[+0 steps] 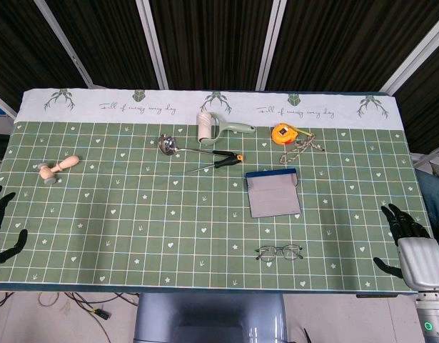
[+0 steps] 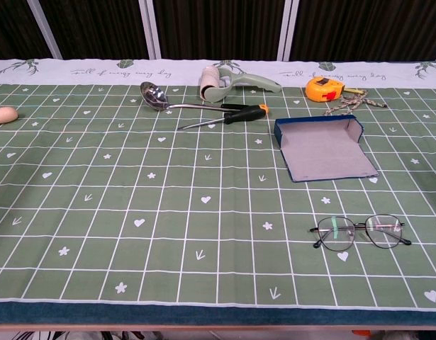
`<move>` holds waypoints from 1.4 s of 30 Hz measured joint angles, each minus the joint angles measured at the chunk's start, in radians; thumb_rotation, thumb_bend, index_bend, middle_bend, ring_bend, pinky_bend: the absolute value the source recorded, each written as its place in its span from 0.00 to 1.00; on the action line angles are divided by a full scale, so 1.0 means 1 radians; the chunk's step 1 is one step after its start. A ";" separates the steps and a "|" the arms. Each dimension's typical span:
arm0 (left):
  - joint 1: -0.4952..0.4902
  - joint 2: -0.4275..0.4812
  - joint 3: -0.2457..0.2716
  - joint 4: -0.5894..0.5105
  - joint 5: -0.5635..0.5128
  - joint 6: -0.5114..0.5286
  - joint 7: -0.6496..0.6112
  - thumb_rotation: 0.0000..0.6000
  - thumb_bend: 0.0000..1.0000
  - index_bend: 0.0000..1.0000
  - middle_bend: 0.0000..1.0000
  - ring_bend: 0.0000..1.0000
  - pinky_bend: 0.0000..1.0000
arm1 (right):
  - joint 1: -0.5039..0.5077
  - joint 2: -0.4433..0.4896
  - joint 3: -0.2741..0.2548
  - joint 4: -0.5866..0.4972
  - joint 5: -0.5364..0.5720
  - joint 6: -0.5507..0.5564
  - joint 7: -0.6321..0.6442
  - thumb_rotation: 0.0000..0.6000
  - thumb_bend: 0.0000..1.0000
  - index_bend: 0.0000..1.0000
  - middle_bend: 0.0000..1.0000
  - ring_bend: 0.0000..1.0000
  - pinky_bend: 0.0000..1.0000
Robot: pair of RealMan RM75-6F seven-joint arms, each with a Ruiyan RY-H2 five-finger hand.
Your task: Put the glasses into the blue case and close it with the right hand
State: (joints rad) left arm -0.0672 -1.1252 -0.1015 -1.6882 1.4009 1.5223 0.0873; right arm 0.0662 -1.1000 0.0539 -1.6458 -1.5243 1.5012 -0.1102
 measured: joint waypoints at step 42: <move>-0.001 -0.012 -0.004 -0.001 -0.021 -0.002 0.050 1.00 0.36 0.11 0.01 0.00 0.00 | 0.227 0.158 -0.009 -0.116 0.058 -0.495 0.106 1.00 0.14 0.20 0.11 0.16 0.26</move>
State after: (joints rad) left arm -0.0677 -1.1371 -0.1054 -1.6890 1.3794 1.5203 0.1369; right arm 0.2934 -0.9421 0.0453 -1.7616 -1.4660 1.0060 -0.0041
